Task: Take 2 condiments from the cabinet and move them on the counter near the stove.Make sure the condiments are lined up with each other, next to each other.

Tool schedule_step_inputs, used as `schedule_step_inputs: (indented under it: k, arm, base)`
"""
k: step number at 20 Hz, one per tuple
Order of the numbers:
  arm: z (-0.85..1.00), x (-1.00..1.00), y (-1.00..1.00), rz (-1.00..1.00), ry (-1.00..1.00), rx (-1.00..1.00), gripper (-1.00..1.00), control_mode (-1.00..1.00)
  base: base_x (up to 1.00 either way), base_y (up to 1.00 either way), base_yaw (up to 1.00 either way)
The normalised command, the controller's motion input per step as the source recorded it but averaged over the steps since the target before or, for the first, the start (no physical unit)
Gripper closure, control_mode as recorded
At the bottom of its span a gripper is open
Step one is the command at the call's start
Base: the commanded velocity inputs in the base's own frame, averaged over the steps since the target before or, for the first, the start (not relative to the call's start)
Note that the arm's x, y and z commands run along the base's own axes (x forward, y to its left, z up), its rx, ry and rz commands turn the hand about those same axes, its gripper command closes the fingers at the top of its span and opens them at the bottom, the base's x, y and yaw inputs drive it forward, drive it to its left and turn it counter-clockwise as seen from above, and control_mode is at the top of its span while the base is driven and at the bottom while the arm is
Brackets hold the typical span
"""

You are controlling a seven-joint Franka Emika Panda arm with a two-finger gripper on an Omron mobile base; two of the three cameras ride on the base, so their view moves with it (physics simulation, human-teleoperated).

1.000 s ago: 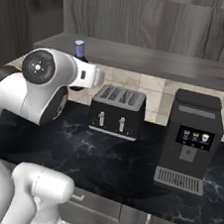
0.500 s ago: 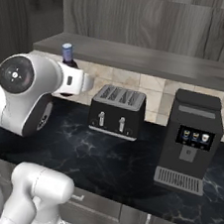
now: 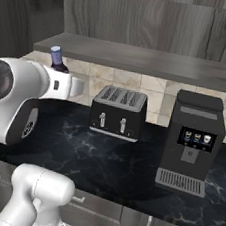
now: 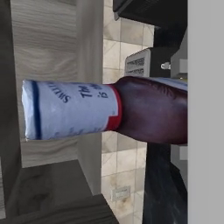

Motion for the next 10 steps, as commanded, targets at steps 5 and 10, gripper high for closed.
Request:
schedule_step_inputs:
  k: [5,10]
  arm:
    - [0.0,-0.28,0.09,0.0,0.01,0.0,1.0,-1.0]
    - [0.0,-0.18,0.05,0.0,0.01,0.0,1.0,-1.0]
  base:
    - [0.0,0.0,0.0]
    - [0.0,0.0,0.0]
